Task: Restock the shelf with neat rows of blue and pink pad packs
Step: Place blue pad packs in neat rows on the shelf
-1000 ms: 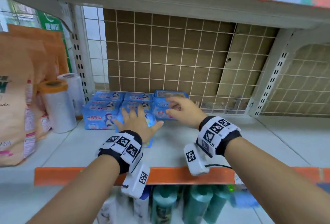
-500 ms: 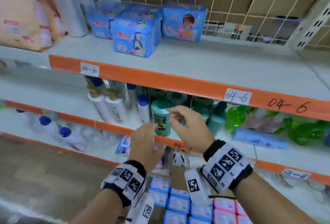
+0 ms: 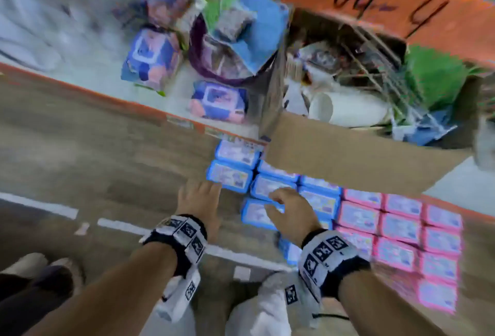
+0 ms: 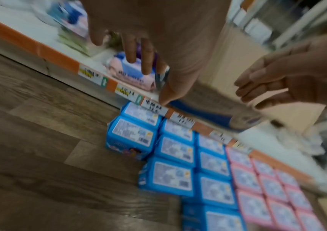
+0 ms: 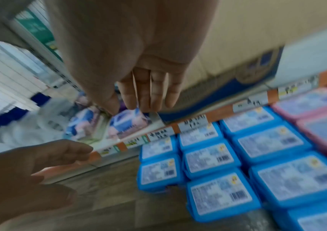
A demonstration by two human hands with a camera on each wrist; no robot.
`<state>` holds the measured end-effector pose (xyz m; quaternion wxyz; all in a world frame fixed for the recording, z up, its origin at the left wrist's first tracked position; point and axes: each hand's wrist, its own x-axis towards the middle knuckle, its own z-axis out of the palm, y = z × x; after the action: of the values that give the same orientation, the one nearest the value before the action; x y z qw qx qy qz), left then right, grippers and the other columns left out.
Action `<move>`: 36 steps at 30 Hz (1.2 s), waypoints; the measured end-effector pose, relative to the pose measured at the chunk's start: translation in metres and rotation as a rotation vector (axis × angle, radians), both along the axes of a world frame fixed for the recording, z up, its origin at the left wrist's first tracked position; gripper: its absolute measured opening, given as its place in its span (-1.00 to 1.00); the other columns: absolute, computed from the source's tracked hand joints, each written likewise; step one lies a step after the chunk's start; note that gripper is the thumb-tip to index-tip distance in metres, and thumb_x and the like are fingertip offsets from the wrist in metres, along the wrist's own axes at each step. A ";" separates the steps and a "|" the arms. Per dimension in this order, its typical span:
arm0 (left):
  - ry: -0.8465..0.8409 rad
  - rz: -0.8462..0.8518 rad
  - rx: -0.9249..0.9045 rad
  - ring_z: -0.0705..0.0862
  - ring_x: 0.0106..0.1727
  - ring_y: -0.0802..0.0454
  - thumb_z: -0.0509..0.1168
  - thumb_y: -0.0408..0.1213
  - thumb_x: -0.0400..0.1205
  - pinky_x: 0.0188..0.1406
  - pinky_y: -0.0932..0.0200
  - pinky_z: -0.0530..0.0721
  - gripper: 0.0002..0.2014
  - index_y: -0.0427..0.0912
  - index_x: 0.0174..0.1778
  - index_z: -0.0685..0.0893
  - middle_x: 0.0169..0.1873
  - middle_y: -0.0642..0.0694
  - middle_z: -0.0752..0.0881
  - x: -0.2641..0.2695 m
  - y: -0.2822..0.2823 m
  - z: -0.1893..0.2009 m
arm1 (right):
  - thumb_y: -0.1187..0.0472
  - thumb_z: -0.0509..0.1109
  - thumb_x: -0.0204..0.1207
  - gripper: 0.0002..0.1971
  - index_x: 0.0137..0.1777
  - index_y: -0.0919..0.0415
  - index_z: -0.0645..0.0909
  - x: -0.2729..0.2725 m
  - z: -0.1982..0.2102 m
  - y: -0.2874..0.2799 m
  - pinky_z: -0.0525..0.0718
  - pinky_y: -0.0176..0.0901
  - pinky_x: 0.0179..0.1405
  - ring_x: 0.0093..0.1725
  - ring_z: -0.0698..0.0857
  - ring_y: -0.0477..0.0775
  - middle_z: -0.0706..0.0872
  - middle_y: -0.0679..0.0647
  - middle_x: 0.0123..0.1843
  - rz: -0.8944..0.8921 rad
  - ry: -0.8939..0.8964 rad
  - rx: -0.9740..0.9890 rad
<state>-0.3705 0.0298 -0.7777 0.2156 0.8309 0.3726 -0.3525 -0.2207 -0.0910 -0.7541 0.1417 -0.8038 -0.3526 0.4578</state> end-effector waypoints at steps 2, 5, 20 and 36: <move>0.009 -0.049 -0.005 0.26 0.53 -0.12 0.33 -0.12 0.51 0.48 -0.16 0.23 -0.22 -0.04 0.59 0.08 0.54 -0.04 0.23 0.003 0.003 -0.056 | 0.22 0.34 0.55 -0.67 0.25 0.39 0.57 -0.002 -0.055 0.000 0.39 -0.18 0.21 0.26 0.57 0.18 0.62 0.27 0.24 -0.013 -0.010 -0.022; -0.008 -0.091 0.019 0.28 0.53 -0.12 0.34 -0.18 0.51 0.41 -0.15 0.32 -0.22 -0.06 0.59 0.06 0.55 -0.04 0.22 0.009 0.008 -0.129 | 0.27 0.31 0.56 -0.69 0.25 0.40 0.57 -0.004 -0.122 0.005 0.36 -0.20 0.18 0.28 0.55 0.22 0.60 0.29 0.26 -0.068 -0.046 -0.030; -0.127 -0.374 0.039 -0.30 0.64 0.04 0.04 -0.42 0.68 0.55 -0.29 -0.09 -0.24 0.00 0.59 -0.38 0.61 0.10 -0.36 0.003 0.029 -0.252 | 0.06 0.19 0.64 -0.33 0.62 0.29 0.00 0.006 -0.241 0.071 0.04 0.06 0.59 0.67 -0.12 0.10 -0.09 0.16 0.69 0.133 -0.189 -0.227; -0.085 -0.309 0.096 0.16 0.49 -0.17 0.27 -0.33 0.57 0.22 -0.22 0.44 -0.40 -0.11 0.50 0.18 0.47 -0.11 0.18 -0.009 0.055 -0.246 | -0.05 0.50 0.37 -0.15 0.54 0.25 0.14 -0.022 -0.262 0.137 0.32 0.12 0.39 0.51 0.28 0.25 0.28 0.22 0.53 0.114 -0.385 -0.130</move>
<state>-0.3797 0.0848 -1.0237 0.1347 0.9018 0.2474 -0.3278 -0.2424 0.0456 -1.0164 -0.0065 -0.8628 -0.3876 0.3246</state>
